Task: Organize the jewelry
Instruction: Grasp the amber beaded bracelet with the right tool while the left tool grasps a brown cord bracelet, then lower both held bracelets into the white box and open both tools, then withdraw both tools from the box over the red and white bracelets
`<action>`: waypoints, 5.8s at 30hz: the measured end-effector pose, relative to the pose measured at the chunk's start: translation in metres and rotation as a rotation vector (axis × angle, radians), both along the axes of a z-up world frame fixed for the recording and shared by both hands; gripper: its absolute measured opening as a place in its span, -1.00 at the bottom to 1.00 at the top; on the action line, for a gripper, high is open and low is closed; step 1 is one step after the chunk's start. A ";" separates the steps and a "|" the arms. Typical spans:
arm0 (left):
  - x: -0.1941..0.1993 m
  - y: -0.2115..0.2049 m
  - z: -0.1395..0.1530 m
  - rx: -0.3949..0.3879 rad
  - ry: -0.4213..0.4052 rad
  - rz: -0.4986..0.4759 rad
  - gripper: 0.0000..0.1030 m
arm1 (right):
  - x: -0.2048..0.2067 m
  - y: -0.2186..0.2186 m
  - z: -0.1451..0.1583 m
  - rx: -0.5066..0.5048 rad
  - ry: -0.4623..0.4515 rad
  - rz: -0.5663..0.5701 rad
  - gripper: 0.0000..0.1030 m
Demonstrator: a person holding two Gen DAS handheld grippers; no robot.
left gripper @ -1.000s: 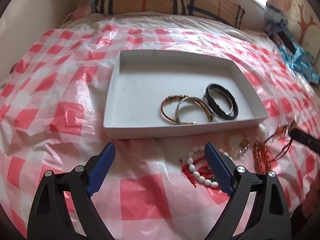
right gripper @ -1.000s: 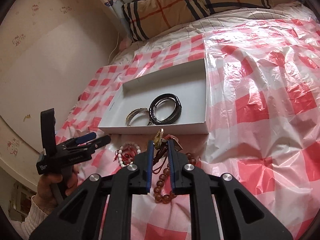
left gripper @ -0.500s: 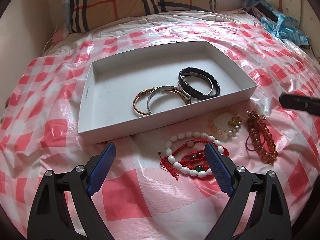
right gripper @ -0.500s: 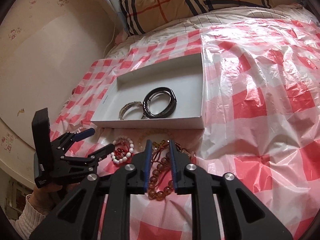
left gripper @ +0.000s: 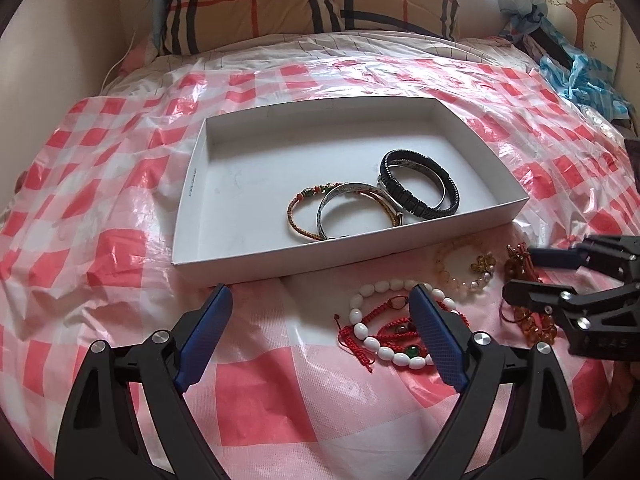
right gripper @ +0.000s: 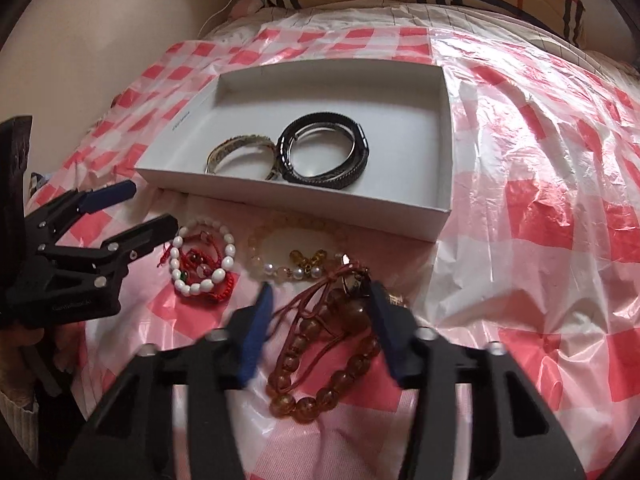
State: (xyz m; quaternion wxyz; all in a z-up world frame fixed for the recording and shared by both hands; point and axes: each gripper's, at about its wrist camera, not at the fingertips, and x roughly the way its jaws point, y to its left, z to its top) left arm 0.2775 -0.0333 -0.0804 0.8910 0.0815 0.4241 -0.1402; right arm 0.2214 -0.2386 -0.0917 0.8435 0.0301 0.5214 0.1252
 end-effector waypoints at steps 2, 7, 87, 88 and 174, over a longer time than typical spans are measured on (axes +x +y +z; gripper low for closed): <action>0.000 -0.001 0.000 0.003 0.000 -0.003 0.68 | -0.003 -0.004 0.002 0.018 -0.005 -0.003 -0.85; -0.001 -0.005 -0.002 0.014 0.000 -0.025 0.65 | -0.008 -0.028 0.018 0.174 -0.044 -0.063 -0.86; 0.030 -0.043 0.091 -0.400 -0.052 -0.242 -0.80 | 0.042 -0.053 0.073 0.527 -0.282 -0.121 -0.86; 0.034 -0.042 0.091 -0.404 -0.055 -0.235 -0.80 | 0.048 -0.050 0.073 0.521 -0.283 -0.116 -0.86; 0.000 0.008 -0.014 0.040 0.132 -0.022 0.26 | 0.004 0.037 0.001 -0.066 -0.027 0.015 0.47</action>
